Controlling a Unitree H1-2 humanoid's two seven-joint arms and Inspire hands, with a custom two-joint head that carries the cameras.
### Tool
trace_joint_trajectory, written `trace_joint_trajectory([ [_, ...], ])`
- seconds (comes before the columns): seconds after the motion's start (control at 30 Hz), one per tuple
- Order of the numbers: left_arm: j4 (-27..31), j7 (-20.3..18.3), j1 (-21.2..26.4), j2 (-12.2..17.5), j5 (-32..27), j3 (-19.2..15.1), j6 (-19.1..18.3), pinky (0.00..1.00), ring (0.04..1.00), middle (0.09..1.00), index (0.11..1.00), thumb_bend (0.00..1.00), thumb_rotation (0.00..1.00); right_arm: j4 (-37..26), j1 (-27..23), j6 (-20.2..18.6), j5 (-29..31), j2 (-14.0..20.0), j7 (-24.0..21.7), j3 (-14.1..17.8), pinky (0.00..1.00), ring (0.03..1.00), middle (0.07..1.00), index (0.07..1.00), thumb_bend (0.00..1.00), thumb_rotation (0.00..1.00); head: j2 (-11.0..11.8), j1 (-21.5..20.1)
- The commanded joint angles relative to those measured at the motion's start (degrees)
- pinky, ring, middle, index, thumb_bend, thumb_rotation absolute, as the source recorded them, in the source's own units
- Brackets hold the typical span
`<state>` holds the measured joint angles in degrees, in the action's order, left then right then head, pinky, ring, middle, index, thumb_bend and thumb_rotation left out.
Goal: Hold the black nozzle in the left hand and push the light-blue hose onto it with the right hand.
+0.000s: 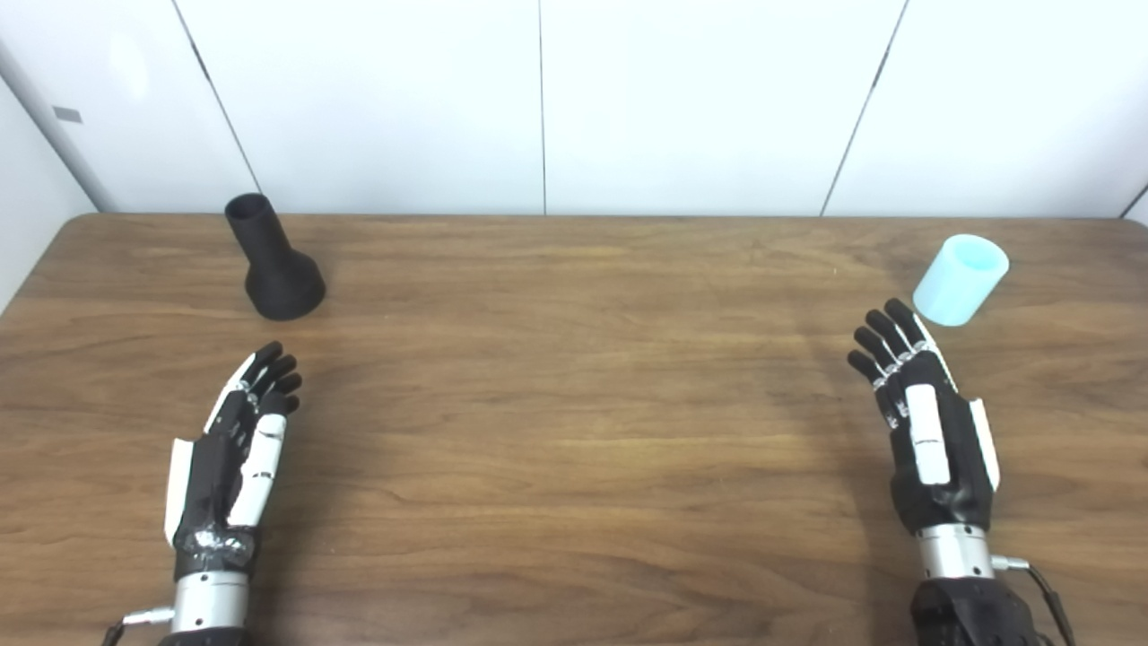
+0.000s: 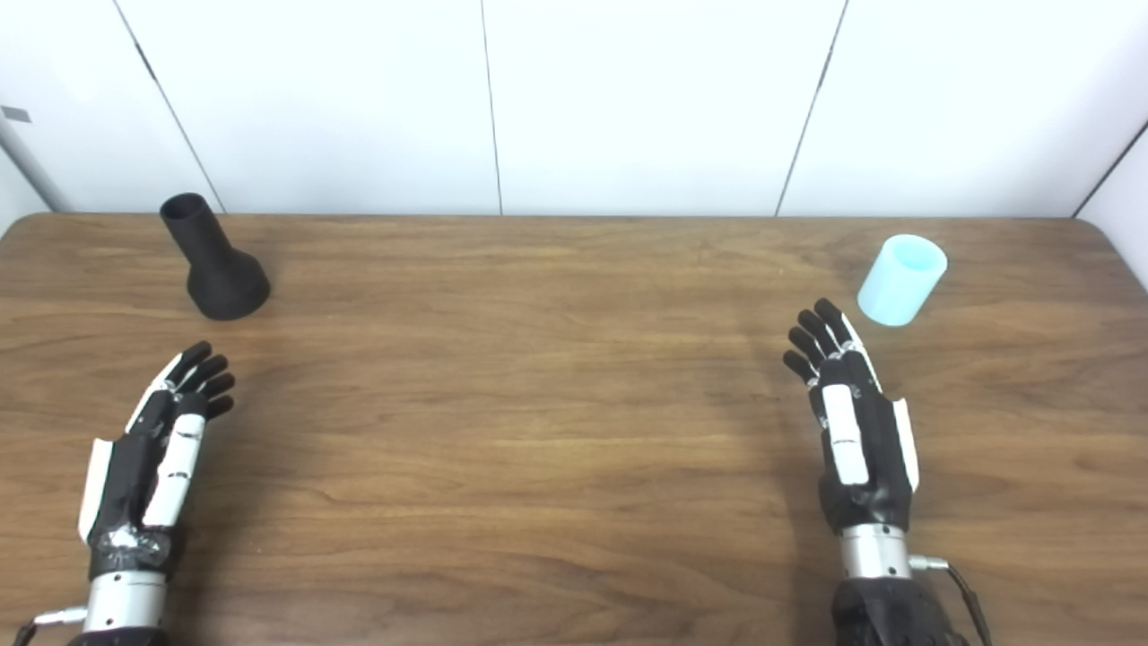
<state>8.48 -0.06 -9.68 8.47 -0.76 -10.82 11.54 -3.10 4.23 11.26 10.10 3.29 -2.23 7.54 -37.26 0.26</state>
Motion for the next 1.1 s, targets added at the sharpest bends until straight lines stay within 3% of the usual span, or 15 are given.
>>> trace_joint_trajectory([
  [0.0, -4.3, 0.2, -1.8, -0.7, -0.5, 0.3, 0.6, 0.83, 0.838, 0.859, 0.88, 0.35, 0.68, 5.5, 2.6, 0.7, 0.5, -0.7, -0.5, -0.2, 0.85, 0.876, 0.883, 0.884, 0.52, 0.78, -0.1, 0.0],
  [0.67, -3.6, 0.7, -2.1, -0.8, 0.8, 0.7, 0.2, 0.82, 0.838, 0.856, 0.878, 0.33, 0.67, 5.5, 2.7, 0.8, 0.1, -0.5, -0.4, -0.2, 0.84, 0.876, 0.883, 0.886, 0.51, 0.79, -0.1, 0.5],
  [0.83, -2.8, 1.8, -1.9, -1.1, 4.7, 1.2, -0.7, 0.81, 0.836, 0.844, 0.866, 0.36, 0.6, 4.8, 2.7, 0.0, 0.5, 0.1, -0.4, 0.2, 0.85, 0.877, 0.884, 0.886, 0.52, 0.77, 0.5, 4.8],
  [1.07, -2.7, 2.4, -2.4, -3.5, 3.2, 2.0, -0.3, 0.82, 0.842, 0.843, 0.852, 0.38, 0.48, 6.4, 3.1, 1.7, 2.8, 2.1, -2.7, 0.6, 0.9, 0.919, 0.926, 0.922, 0.5, 0.79, 3.0, 11.2],
])
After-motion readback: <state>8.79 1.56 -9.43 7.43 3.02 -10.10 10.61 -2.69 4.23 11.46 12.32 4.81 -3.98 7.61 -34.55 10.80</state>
